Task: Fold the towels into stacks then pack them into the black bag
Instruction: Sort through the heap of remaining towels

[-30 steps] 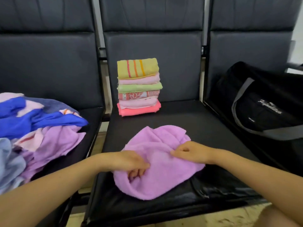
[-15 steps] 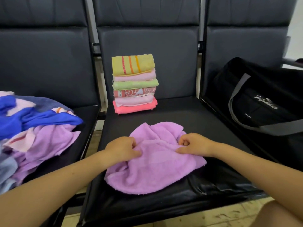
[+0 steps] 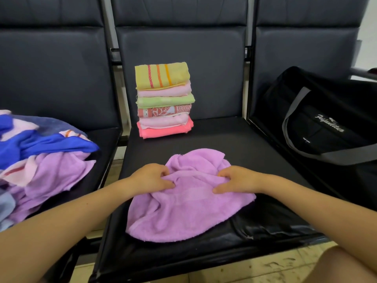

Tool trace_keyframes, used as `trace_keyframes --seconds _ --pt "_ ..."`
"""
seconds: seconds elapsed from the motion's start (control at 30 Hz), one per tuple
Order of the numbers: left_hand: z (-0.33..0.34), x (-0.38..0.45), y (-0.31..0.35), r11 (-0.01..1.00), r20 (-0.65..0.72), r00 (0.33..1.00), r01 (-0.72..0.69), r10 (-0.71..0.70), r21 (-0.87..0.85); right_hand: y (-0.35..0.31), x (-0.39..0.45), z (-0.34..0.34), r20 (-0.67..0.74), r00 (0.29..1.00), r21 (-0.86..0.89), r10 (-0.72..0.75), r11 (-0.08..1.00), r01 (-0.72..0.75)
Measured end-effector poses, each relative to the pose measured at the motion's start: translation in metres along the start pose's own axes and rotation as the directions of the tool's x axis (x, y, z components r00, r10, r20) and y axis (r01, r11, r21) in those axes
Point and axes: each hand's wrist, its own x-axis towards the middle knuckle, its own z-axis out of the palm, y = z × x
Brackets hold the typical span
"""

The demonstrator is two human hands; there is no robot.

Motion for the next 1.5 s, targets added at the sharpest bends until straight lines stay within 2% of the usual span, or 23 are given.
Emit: trace_keyframes --seconds 0.1,0.17,0.2,0.27,0.3,0.33,0.37,0.4,0.5,0.57,0.63,0.73,0.8,0.87,1.03,1.07,1.1,1.13,1.17,1.2,1.27,1.33,1.5 --pt "-0.007 0.002 0.004 0.974 -0.020 0.999 0.030 -0.035 -0.224 0.004 0.000 -0.009 -0.077 0.997 0.012 -0.006 1.000 0.007" --pt "-0.018 0.001 0.010 0.866 -0.058 0.994 0.056 -0.097 -0.497 0.008 -0.001 -0.018 -0.152 0.988 0.213 0.037 0.977 -0.004" --pt "-0.025 -0.001 0.013 0.778 -0.073 0.990 0.046 -0.117 -0.627 0.009 -0.002 -0.022 -0.186 0.980 0.405 0.070 0.914 0.011" --pt "-0.039 -0.002 0.014 0.550 -0.052 0.993 0.013 -0.102 -0.835 0.009 -0.001 -0.032 -0.232 0.969 0.766 0.082 0.629 0.130" --pt "-0.046 -0.002 0.014 0.441 -0.035 0.997 0.001 -0.072 -0.897 0.007 -0.001 -0.037 -0.254 0.965 0.848 0.068 0.496 0.188" --pt "-0.052 0.000 0.014 0.344 -0.027 0.998 -0.008 -0.049 -0.939 0.005 -0.002 -0.042 -0.272 0.961 0.881 0.054 0.416 0.226" --pt "-0.057 0.002 0.014 0.268 -0.034 0.999 -0.022 -0.039 -0.963 0.002 -0.002 -0.045 -0.283 0.959 0.886 0.030 0.392 0.249" --pt "-0.060 0.004 0.015 0.208 -0.045 0.998 -0.036 -0.037 -0.977 -0.001 -0.001 -0.049 -0.282 0.959 0.873 0.003 0.415 0.255" --pt "-0.067 0.014 0.014 0.131 -0.099 0.989 -0.084 -0.108 -0.988 -0.002 -0.002 -0.053 -0.146 0.988 0.741 -0.050 0.656 0.143" --pt "-0.071 0.021 0.009 0.185 -0.135 0.962 -0.091 -0.239 -0.978 0.005 0.000 -0.053 -0.047 0.999 0.641 0.002 0.767 0.029" --pt "-0.075 0.029 0.003 0.272 -0.164 0.905 -0.056 -0.392 -0.961 0.013 0.005 -0.056 -0.059 0.995 0.595 0.076 0.803 -0.026" --pt "-0.081 0.042 -0.010 0.418 -0.226 0.849 -0.006 -0.478 -0.908 0.025 0.017 -0.071 -0.210 0.950 0.708 0.230 0.706 -0.015" --pt "-0.083 0.052 -0.014 0.542 -0.282 0.850 0.005 -0.444 -0.840 0.030 0.031 -0.086 -0.323 0.881 0.791 0.347 0.610 0.050" --pt "-0.084 0.066 -0.012 0.608 -0.323 0.856 -0.013 -0.405 -0.794 0.031 0.046 -0.104 -0.403 0.805 0.817 0.435 0.567 0.102" --pt "-0.080 0.115 -0.003 0.625 -0.316 0.838 0.038 -0.445 -0.780 0.029 0.091 -0.141 -0.554 0.585 0.814 0.592 0.533 0.231" --pt "-0.077 0.125 -0.007 0.618 -0.312 0.822 0.060 -0.476 -0.784 0.026 0.099 -0.142 -0.571 0.583 0.798 0.578 0.558 0.228" --pt "-0.073 0.133 -0.011 0.626 -0.305 0.811 0.094 -0.499 -0.775 0.027 0.109 -0.139 -0.565 0.570 0.808 0.596 0.539 0.237" --pt "-0.067 0.140 -0.016 0.647 -0.305 0.805 0.124 -0.509 -0.753 0.030 0.118 -0.133 -0.529 0.586 0.839 0.614 0.481 0.253" --pt "-0.060 0.143 -0.019 0.669 -0.307 0.803 0.148 -0.511 -0.728 0.032 0.124 -0.123 -0.481 0.631 0.869 0.609 0.430 0.246" --pt "-0.054 0.142 -0.018 0.693 -0.317 0.804 0.155 -0.503 -0.704 0.038 0.130 -0.111 -0.447 0.638 0.882 0.628 0.427 0.197" --pt "-0.047 0.136 -0.016 0.769 -0.348 0.815 0.175 -0.463 -0.615 0.044 0.132 -0.085 -0.434 0.629 0.837 0.645 0.547 0.016" --pt "-0.045 0.125 -0.014 0.815 -0.338 0.832 0.211 -0.439 -0.540 0.050 0.128 -0.068 -0.502 0.597 0.741 0.625 0.667 -0.074" --pt "-0.045 0.081 -0.015 0.817 -0.208 0.859 0.331 -0.468 -0.473 0.041 0.093 -0.058 -0.474 0.600 0.713 0.645 0.681 -0.168"
